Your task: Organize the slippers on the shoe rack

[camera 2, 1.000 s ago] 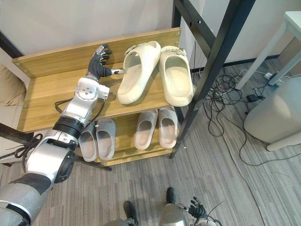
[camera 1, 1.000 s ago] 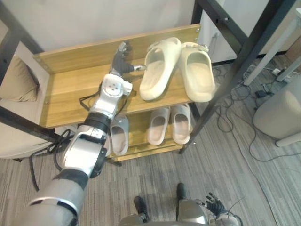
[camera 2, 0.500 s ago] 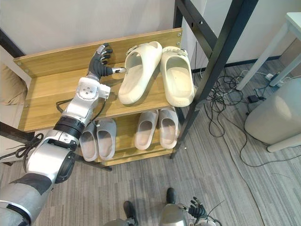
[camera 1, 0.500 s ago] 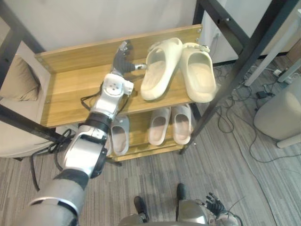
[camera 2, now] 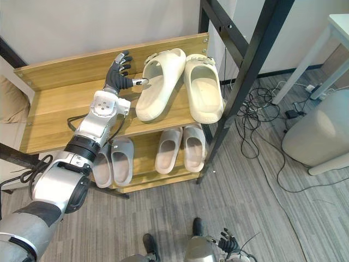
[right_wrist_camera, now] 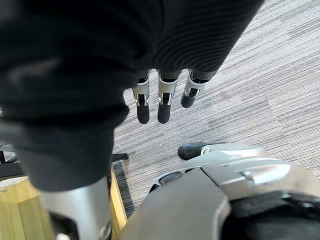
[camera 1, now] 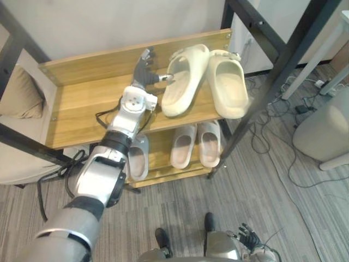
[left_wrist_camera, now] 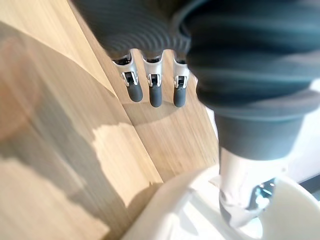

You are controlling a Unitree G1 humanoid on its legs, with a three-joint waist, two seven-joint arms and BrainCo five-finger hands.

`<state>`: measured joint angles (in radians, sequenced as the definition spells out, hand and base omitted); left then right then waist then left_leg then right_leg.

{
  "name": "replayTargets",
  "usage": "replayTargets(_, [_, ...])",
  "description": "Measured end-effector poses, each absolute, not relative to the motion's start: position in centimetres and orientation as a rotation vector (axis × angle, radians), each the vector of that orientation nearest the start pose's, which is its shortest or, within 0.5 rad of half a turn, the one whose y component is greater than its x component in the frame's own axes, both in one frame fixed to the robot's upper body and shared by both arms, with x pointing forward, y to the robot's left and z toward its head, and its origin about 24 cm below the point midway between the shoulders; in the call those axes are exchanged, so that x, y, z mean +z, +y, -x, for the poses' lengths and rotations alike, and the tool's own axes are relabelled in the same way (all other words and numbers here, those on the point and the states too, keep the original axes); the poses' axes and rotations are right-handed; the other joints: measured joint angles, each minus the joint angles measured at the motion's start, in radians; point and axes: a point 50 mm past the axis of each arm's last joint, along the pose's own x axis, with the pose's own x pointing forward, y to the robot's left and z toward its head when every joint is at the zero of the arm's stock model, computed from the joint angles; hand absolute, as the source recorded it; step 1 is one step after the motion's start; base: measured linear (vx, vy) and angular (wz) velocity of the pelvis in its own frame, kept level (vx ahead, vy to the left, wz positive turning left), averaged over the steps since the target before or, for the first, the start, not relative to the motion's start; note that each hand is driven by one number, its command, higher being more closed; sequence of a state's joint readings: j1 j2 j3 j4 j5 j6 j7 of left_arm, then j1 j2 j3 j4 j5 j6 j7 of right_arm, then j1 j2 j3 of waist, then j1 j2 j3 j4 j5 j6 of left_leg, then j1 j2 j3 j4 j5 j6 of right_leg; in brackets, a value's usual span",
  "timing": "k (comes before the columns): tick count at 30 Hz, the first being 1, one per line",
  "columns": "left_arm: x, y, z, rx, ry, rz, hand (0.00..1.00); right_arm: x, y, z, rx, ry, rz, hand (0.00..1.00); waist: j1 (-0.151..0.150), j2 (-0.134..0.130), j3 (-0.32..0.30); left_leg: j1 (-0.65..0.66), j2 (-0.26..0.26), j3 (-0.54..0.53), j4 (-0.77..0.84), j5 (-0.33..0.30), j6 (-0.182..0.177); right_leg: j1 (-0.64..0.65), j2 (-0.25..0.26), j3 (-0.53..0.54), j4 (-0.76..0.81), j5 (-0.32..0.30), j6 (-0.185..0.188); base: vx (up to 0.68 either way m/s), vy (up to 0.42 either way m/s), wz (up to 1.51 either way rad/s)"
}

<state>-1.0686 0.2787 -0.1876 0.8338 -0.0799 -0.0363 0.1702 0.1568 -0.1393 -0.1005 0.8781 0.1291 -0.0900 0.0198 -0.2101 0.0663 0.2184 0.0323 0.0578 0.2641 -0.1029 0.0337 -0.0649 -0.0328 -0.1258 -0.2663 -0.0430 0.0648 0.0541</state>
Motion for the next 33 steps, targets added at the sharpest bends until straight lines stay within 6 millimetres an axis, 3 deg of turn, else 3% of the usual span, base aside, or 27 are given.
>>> replayTargets(5, [20.9, 12.3, -41.2, -0.012, -0.275, -0.321, 1.0, -14.3, -22.1, -10.6, -0.238, 0.918, -0.036, 0.0, -0.004, 0.0, 0.0, 0.001, 0.002, 0.006, 0.0, 0.0, 0.0, -0.003, 0.001, 0.004, 0.0, 0.0, 0.0, 0.0, 0.0, -0.03])
replayTargets(33, [21.7, 12.2, -41.6, -0.018, -0.284, -0.388, 1.0, -14.3, -22.1, -10.5, -0.242, 0.917, -0.043, 0.0, -0.006, -0.003, 0.002, 0.005, 0.005, 0.017, 0.0, -0.002, -0.004, -0.004, 0.004, 0.008, 0.0, 0.003, -0.001, -0.01, -0.007, -0.02])
